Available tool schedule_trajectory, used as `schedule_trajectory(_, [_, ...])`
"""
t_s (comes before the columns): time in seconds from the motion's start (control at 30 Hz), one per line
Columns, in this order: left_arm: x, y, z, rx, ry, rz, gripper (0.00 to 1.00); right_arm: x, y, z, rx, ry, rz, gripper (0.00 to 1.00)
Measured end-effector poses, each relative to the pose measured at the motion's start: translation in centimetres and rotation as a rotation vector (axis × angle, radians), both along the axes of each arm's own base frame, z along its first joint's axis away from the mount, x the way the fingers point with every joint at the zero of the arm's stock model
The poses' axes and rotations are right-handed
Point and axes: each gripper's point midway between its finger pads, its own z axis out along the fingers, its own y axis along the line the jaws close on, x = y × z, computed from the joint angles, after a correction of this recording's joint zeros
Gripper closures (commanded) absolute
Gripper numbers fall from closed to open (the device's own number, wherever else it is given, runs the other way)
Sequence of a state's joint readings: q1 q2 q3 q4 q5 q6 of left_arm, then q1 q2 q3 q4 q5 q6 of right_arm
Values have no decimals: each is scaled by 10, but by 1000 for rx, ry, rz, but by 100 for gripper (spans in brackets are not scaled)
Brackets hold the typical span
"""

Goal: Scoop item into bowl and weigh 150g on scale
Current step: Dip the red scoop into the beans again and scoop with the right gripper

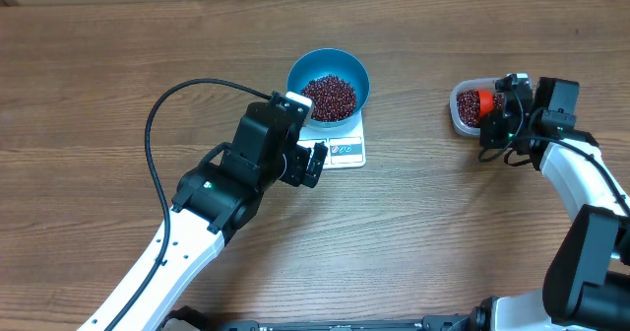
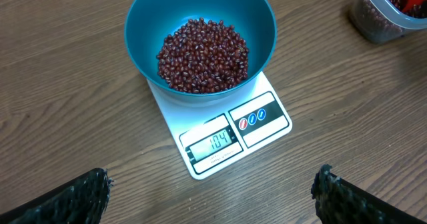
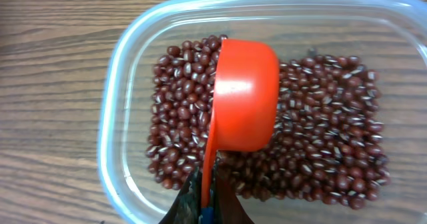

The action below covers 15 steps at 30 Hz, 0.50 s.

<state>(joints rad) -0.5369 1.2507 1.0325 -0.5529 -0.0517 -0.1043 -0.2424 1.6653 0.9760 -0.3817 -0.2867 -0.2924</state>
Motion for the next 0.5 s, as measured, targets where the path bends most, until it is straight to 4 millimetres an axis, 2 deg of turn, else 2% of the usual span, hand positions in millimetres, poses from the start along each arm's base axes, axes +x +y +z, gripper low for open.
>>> schedule_trajectory(0.5, [0,0,0,0,0,0,0,-4,11,2,55,5,51,96])
